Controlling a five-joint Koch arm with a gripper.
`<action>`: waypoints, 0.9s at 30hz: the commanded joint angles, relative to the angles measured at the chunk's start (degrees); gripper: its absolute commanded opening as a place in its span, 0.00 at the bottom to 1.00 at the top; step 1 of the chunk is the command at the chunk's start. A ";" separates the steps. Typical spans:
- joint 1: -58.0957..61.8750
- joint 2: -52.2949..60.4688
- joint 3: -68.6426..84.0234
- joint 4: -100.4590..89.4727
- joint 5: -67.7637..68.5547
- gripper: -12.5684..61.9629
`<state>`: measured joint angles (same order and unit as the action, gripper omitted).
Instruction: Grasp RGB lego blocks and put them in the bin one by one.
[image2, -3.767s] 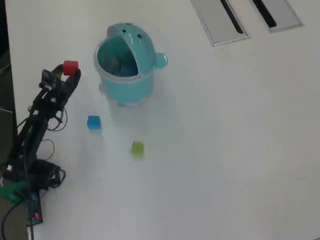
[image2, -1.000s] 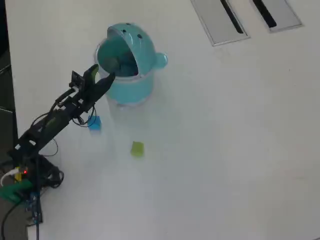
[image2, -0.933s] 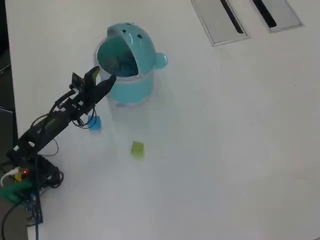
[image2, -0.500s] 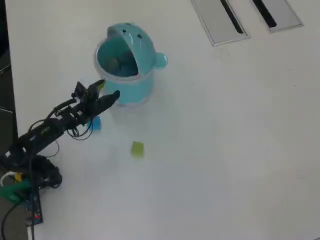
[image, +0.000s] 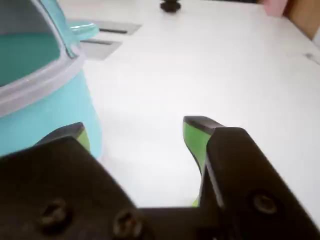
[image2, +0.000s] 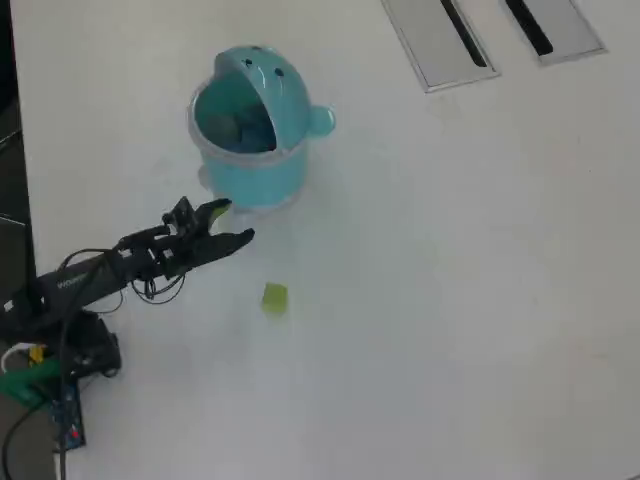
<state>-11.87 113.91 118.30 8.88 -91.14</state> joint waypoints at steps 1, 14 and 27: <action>1.05 1.58 -0.79 -0.44 0.44 0.64; 4.66 3.34 5.89 -0.18 5.80 0.59; 8.35 2.90 7.29 -0.18 7.29 0.59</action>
<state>-4.22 115.40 128.67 8.88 -83.23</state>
